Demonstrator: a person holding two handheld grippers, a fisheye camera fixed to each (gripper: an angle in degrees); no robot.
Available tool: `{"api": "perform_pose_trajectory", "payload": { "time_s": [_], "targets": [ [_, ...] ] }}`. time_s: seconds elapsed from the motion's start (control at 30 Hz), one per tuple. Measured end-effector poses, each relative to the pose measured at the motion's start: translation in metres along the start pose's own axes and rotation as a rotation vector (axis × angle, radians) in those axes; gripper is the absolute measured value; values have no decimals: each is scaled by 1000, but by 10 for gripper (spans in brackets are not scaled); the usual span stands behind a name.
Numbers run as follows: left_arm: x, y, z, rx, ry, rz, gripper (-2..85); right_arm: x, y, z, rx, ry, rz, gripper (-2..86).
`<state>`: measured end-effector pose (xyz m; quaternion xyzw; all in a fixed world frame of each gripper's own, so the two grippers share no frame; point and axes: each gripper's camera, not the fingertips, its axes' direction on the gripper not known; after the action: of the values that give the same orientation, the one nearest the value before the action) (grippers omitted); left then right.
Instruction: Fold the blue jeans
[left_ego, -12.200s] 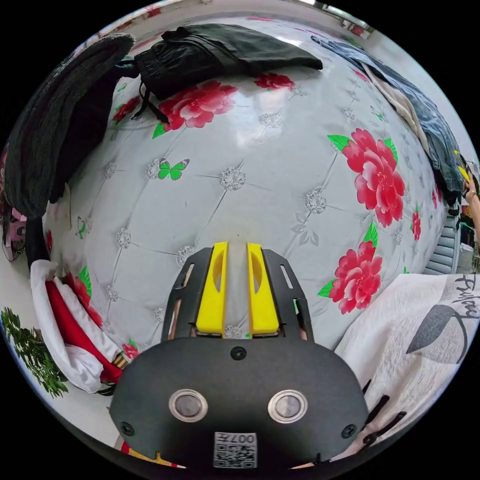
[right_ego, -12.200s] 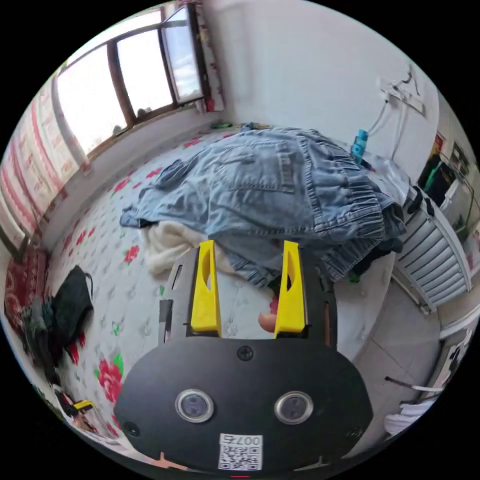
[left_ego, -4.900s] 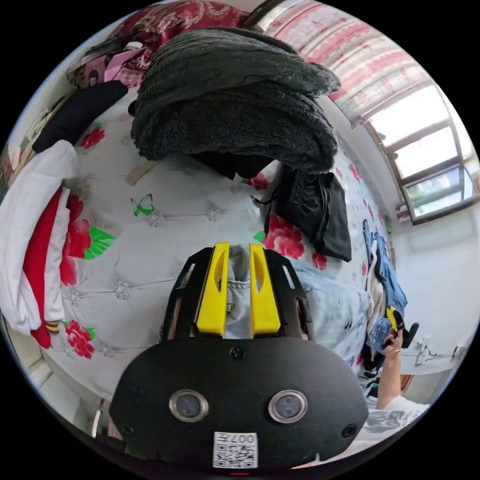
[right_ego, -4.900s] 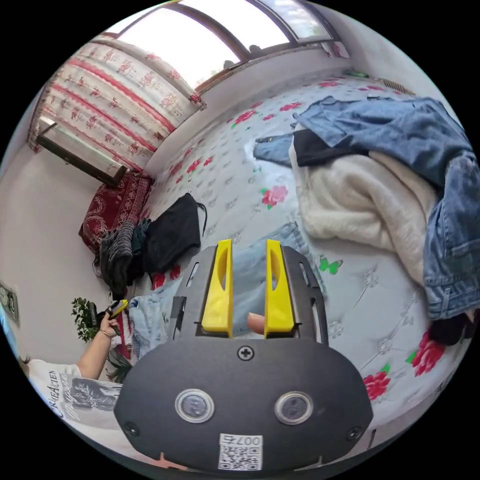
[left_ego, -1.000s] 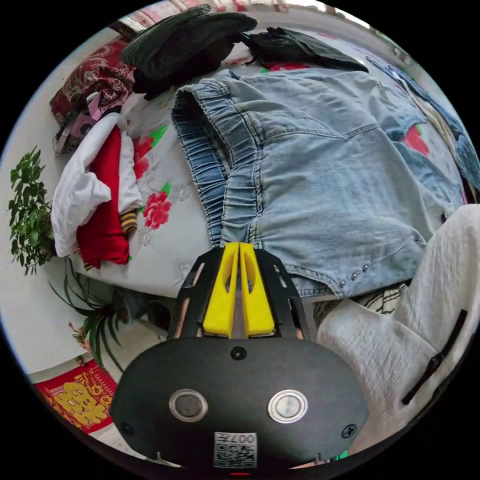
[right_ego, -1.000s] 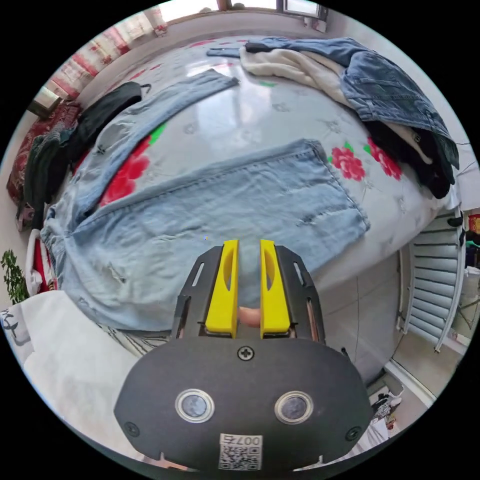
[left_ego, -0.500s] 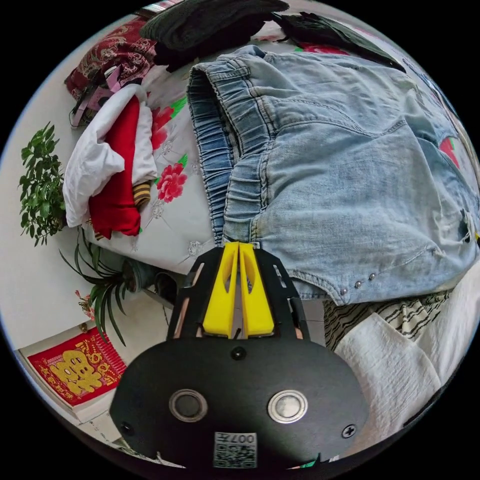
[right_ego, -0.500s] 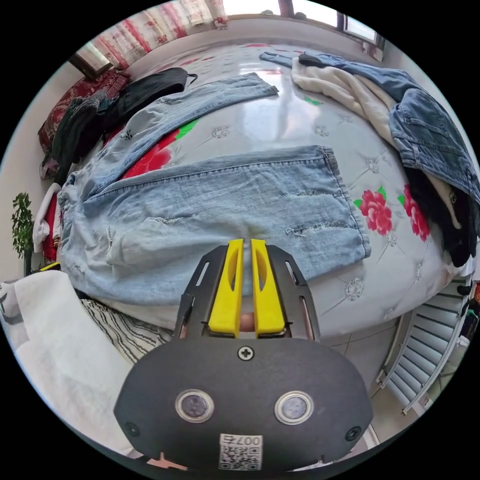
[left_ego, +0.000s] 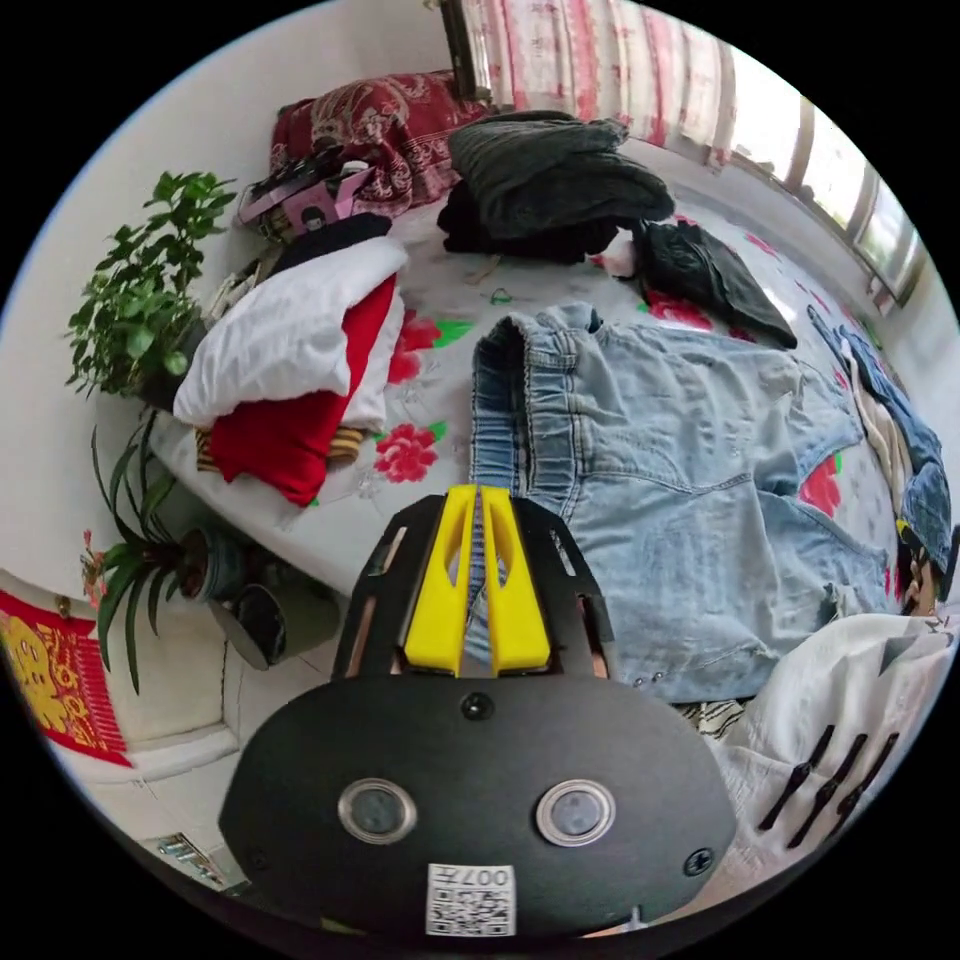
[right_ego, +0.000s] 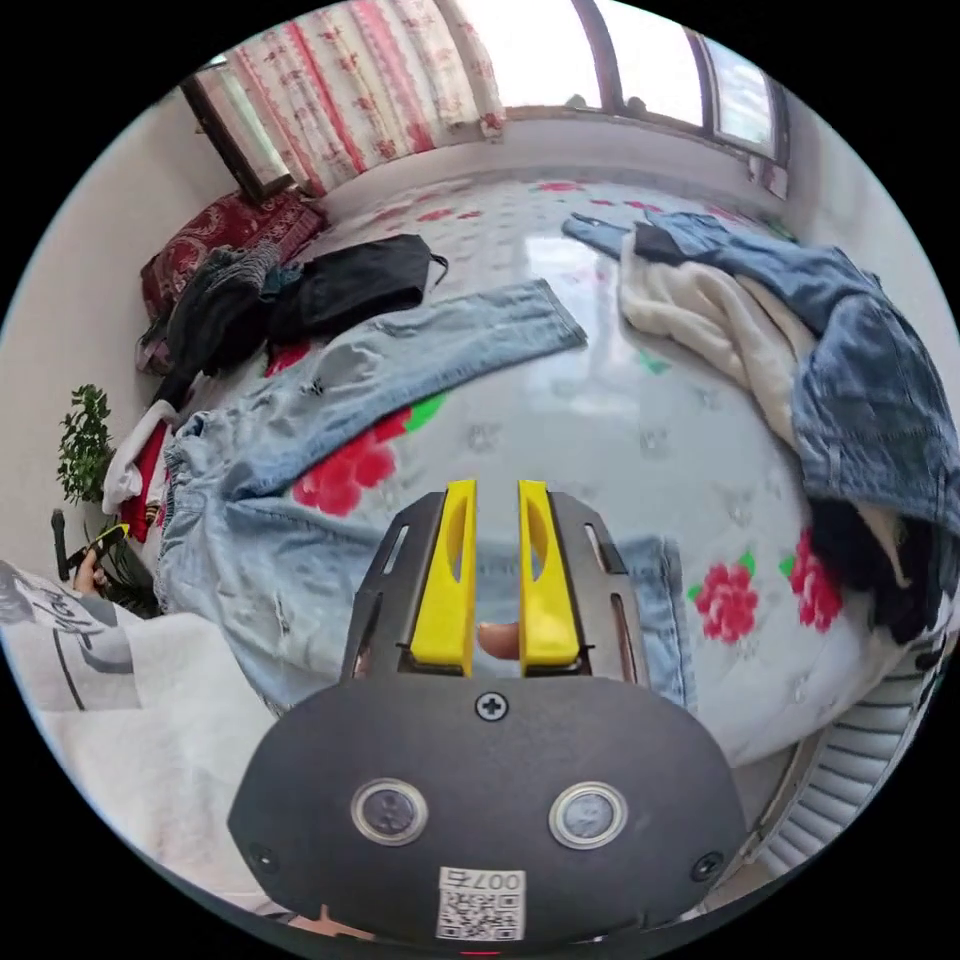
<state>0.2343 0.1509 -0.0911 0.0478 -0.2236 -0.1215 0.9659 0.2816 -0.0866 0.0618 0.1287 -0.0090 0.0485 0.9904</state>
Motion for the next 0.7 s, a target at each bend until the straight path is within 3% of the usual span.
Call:
{"api": "perform_pose_trajectory", "payload": {
  "time_s": [0.13,0.37,0.53,0.6,0.7],
  "targets": [
    [19,-81,21,65,79,65,15,-52,-101,21,20,-13,-113,71],
    [54,-218,117,-77,196,229,100,-117,-278,114,-113,36,-239,96],
    [70,-254,201,-300,74,347,102,-128,-345,196,-287,104,-330,112],
    [66,-254,209,-247,134,396,71,-128,-359,236,-400,133,-373,115],
    [48,-254,218,-223,167,388,52,-116,-371,226,-316,60,-315,99]
  ]
}}
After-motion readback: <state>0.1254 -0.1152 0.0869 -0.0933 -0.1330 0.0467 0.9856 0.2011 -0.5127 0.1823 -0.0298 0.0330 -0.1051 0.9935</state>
